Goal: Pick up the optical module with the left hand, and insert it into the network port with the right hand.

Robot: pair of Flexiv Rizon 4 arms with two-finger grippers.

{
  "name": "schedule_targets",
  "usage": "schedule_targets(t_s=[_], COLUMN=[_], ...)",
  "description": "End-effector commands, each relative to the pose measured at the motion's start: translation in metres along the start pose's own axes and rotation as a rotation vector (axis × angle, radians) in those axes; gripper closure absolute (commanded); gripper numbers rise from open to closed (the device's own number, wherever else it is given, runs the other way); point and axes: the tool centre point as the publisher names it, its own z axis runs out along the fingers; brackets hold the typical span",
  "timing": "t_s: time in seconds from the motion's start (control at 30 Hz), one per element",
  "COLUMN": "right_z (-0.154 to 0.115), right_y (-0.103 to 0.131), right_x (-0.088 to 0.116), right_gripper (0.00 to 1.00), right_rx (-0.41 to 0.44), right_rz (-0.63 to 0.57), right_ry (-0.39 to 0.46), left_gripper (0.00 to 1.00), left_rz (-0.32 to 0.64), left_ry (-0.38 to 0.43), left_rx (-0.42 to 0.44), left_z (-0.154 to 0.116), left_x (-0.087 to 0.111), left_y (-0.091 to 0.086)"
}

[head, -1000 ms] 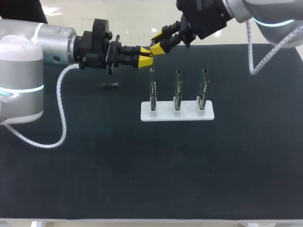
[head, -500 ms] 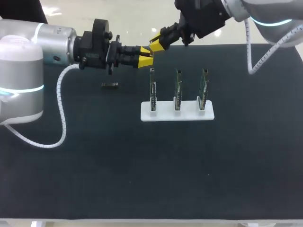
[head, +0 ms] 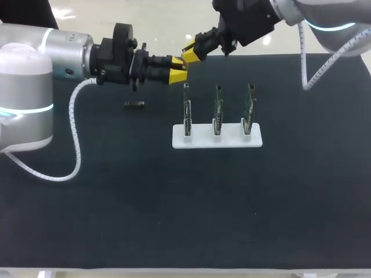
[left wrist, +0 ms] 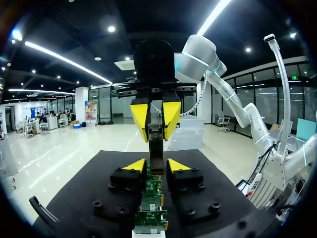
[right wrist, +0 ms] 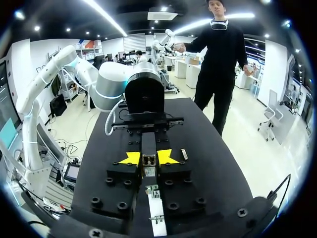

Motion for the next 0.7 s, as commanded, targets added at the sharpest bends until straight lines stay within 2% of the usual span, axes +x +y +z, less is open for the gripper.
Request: schedule_targets(t_s=[0.03, 0.33, 0.37, 0.47, 0.53, 0.7], right_z=[0.001, 0.001, 0.001, 0.0, -0.001, -0.001], right_y=[-0.001, -0.002, -0.002, -0.003, -0.003, -0.004], right_x=[-0.002, -0.002, -0.002, 0.0, 0.001, 0.001], right_gripper=[1.0, 1.0, 1.0, 1.0, 1.0, 1.0], right_rx=[-0.001, -0.003, -0.003, -0.003, -0.004, -0.007], right_rz=[0.002, 0.0, 0.0, -0.002, -0.003, -0.006], right_ry=[0.005, 0.019, 0.018, 0.019, 0.02, 0.02], left_gripper=[0.0, 0.0, 0.0, 0.0, 0.0, 0.0], left_rz=[0.002, 0.002, -0.015, -0.01, -0.016, -0.009], left_ry=[-0.002, -0.002, 0.041, 0.077, 0.135, 0.234], left_rx=[-0.002, -0.002, -0.001, 0.024, 0.007, 0.042], left_z=[0.0, 0.0, -0.005, -0.025, -0.039, -0.075], left_x=[0.0, 0.0, 0.001, 0.0, -0.001, 0.001], left_y=[0.0, 0.0, -0.001, -0.004, -0.004, -0.002])
